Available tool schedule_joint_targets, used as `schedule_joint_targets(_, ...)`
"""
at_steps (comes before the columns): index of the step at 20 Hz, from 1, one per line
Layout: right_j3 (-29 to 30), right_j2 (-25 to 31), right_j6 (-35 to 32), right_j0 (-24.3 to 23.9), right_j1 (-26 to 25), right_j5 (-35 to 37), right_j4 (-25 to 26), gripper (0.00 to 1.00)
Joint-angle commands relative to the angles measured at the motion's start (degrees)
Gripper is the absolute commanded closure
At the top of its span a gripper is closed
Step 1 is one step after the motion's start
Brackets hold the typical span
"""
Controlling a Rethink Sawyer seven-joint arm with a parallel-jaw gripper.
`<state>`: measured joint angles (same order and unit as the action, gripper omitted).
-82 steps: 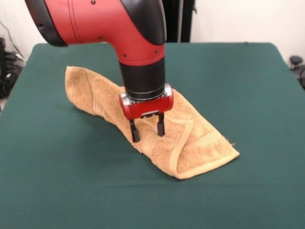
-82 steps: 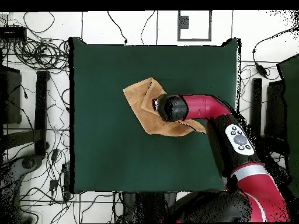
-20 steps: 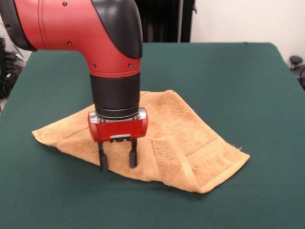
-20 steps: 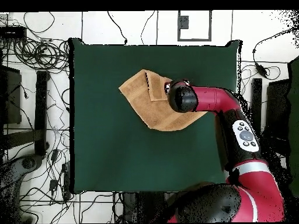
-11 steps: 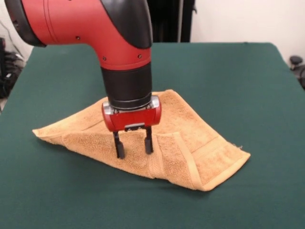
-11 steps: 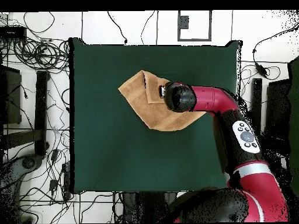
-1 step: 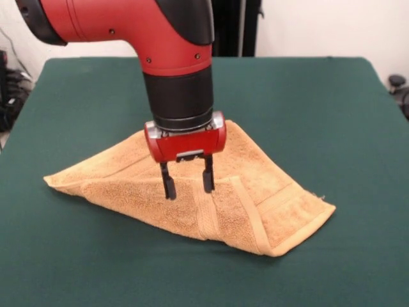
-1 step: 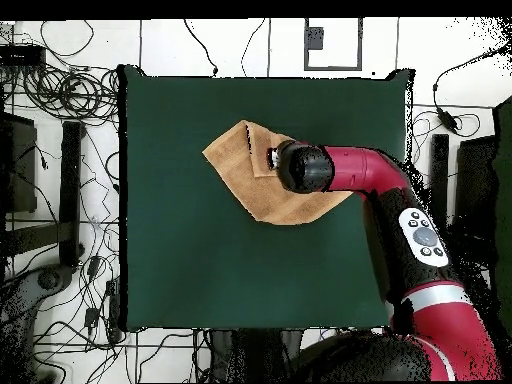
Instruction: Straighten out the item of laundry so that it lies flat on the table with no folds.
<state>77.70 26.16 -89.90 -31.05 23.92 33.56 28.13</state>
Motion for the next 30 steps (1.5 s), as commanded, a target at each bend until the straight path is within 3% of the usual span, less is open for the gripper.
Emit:
schedule_joint_targets(1,5.9,6.2,6.6,1.4,0.3,8.7,-2.7,0.00)
schedule_joint_targets(5,7.5,6.2,4.8,1.5,0.5,8.2,-3.2,0.00)
schedule_joint_targets(21,8.3,4.1,0.8,4.9,0.2,19.1,-10.6,0.00)
schedule_joint_targets(30,8.1,3.5,1.2,5.3,-2.5,15.7,-9.9,0.00)
